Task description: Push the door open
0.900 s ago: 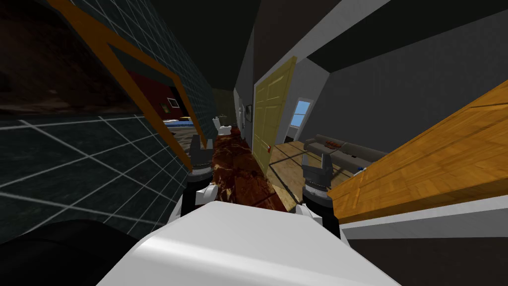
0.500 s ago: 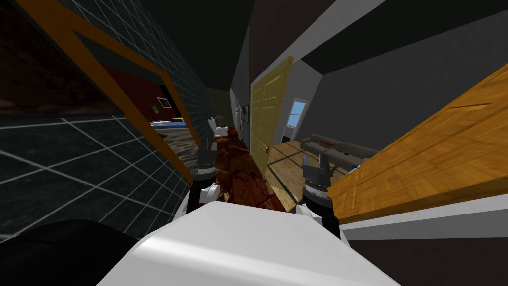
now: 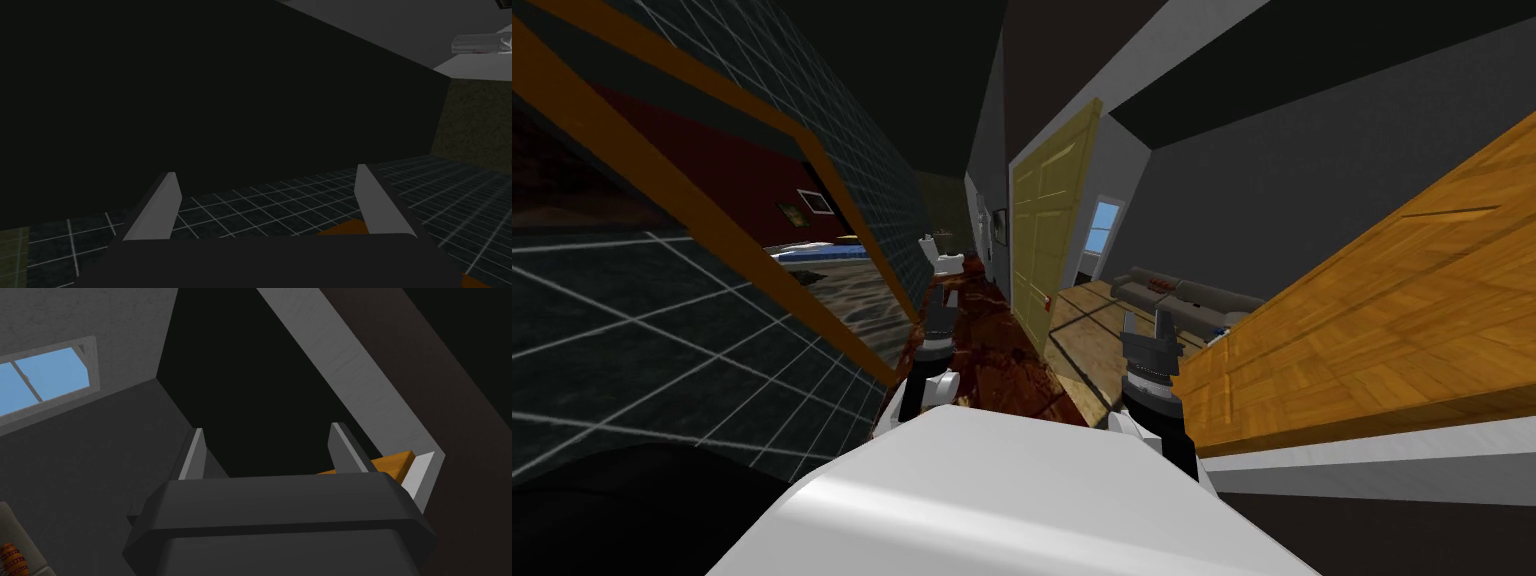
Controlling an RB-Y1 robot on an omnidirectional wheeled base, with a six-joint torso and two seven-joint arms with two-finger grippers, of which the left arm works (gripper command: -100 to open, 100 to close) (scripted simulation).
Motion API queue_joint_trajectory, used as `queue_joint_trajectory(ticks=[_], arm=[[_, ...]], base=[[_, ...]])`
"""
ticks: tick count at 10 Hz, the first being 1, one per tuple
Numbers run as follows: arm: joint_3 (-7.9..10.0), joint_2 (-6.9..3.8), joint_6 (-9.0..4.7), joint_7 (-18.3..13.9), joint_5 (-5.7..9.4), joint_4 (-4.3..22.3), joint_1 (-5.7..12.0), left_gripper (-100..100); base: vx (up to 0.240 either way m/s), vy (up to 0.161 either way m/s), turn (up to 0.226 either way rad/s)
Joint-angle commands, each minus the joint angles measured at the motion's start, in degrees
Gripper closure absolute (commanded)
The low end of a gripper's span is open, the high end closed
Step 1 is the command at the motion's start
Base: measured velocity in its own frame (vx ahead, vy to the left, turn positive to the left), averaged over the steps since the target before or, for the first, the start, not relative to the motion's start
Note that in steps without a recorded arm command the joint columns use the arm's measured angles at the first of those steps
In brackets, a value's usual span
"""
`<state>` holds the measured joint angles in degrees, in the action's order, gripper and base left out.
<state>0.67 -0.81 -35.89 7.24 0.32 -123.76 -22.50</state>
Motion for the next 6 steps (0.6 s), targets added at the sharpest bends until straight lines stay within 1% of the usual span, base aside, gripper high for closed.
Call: queue_joint_trajectory(ticks=[1,2,6], arm=[[-0.57,-0.26,-0.03,0.1,-0.01,2.0,0.80,-100],[-0.81,-0.50,-0.16,0.0,0.06,3.4,1.24,-100],[-1.89,-1.40,-0.76,-0.2,0.36,9.4,3.23,-100]], base=[[0.073,0.023,-0.120],[0.077,0.023,-0.129],[0.097,0.058,-0.138]])
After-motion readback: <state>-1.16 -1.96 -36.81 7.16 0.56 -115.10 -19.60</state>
